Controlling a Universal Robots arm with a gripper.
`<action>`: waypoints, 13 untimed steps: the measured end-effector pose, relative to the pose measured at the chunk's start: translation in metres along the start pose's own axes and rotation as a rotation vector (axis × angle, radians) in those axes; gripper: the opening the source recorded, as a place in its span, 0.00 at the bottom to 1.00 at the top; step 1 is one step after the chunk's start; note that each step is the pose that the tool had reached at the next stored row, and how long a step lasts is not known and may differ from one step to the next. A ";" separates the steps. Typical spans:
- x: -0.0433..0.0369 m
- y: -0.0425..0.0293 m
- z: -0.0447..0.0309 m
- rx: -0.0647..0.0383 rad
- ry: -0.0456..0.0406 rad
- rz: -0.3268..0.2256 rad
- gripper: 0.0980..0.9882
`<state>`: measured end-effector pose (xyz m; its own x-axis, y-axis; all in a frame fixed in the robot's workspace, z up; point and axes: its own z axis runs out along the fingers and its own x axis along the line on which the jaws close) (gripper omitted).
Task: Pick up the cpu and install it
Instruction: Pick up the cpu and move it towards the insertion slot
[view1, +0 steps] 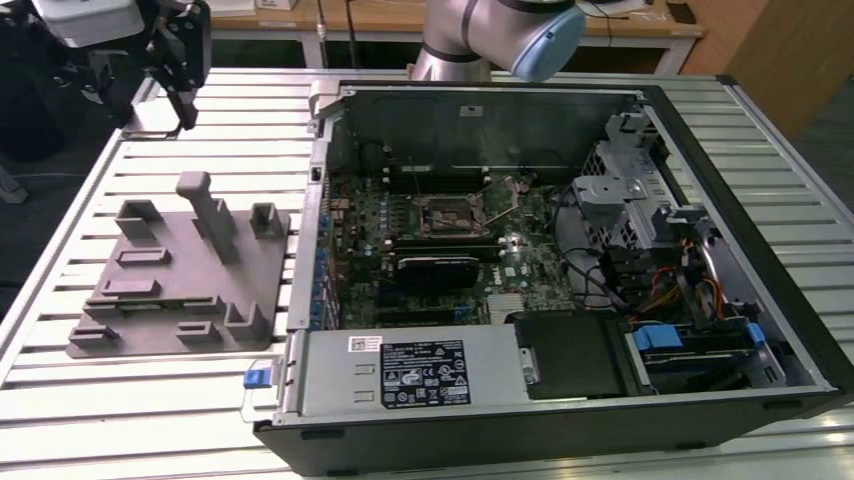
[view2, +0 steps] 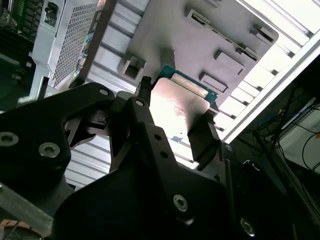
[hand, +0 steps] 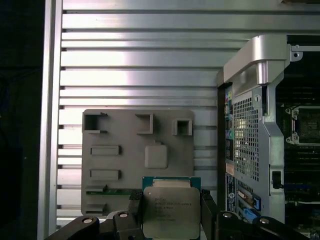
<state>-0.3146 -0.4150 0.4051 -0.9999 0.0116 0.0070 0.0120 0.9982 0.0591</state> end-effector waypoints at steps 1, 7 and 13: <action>-0.0020 0.0000 0.0000 0.000 0.0000 0.000 0.50; -0.0145 0.0002 -0.0001 0.000 0.0001 0.000 0.50; -0.0268 0.0003 -0.0002 0.000 0.0000 0.000 0.50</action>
<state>-0.2877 -0.4150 0.4051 -0.9999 0.0116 0.0070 0.0120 0.9982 0.0591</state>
